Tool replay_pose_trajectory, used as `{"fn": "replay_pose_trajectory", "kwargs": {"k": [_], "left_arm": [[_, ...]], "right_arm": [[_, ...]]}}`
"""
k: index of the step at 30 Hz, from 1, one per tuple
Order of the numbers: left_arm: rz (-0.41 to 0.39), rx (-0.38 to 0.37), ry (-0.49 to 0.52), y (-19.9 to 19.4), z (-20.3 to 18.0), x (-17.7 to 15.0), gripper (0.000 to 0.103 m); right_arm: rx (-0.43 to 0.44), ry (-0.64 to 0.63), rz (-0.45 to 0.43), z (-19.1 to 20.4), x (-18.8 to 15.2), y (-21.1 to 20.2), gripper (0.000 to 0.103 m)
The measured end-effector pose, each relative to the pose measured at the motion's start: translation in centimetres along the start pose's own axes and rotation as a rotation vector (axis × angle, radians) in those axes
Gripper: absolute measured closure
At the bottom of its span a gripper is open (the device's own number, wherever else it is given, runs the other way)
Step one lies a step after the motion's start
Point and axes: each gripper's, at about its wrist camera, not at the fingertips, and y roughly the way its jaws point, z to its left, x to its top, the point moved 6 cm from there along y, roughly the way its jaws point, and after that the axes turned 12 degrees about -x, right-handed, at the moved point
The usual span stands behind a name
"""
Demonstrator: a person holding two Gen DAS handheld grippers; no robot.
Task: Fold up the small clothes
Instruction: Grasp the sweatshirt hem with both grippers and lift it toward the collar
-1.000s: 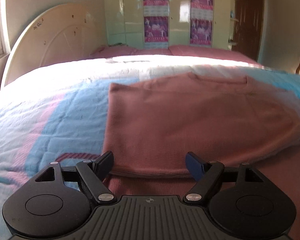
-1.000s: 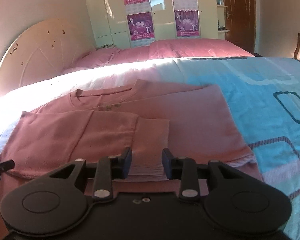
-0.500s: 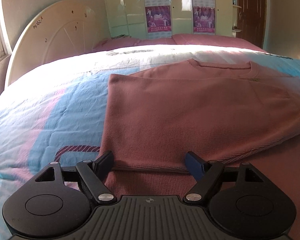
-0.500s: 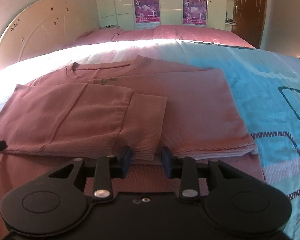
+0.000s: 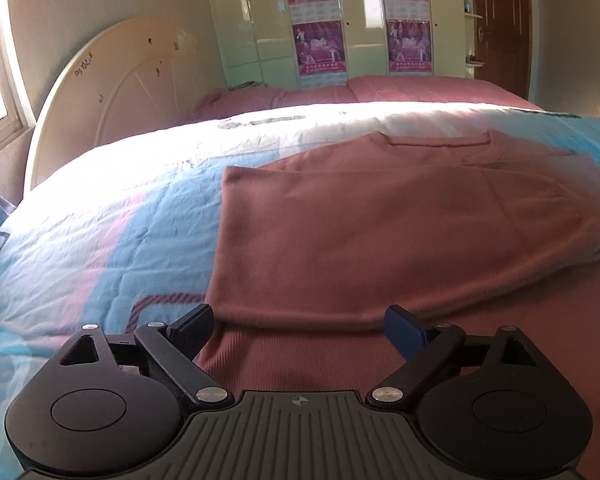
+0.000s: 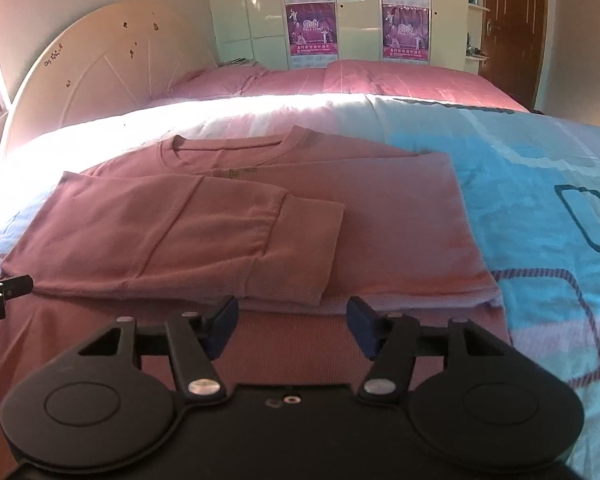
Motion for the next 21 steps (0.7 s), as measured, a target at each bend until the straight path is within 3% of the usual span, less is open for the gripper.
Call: {"fn": "replay_pose_trajectory", "kwargs": {"k": [5, 11, 13, 15, 21], "left_arm": [[-0.002, -0.041, -0.028, -4.1, 0.4, -2.8, 0.012], [0.034, -0.063, -0.140, -9.9, 3.2, -9.1, 0.013], [0.045, -0.077, -0.183, -11.5, 3.7, -10.9, 0.026], [0.059, -0.093, -0.227, -12.5, 4.2, -12.5, 0.031], [0.075, -0.179, -0.385, -14.3, 4.4, -15.9, 0.032]], "right_arm": [[0.005, 0.012, -0.013, -2.3, -1.1, -3.4, 0.045], [0.030, 0.148, 0.041, -10.8, -5.4, -8.3, 0.048], [0.042, 0.193, 0.068, -13.4, -7.5, -9.6, 0.056], [0.068, 0.248, 0.102, -15.1, -9.5, -10.3, 0.061], [0.156, 0.377, 0.184, -17.0, -14.8, -11.7, 0.061]]}}
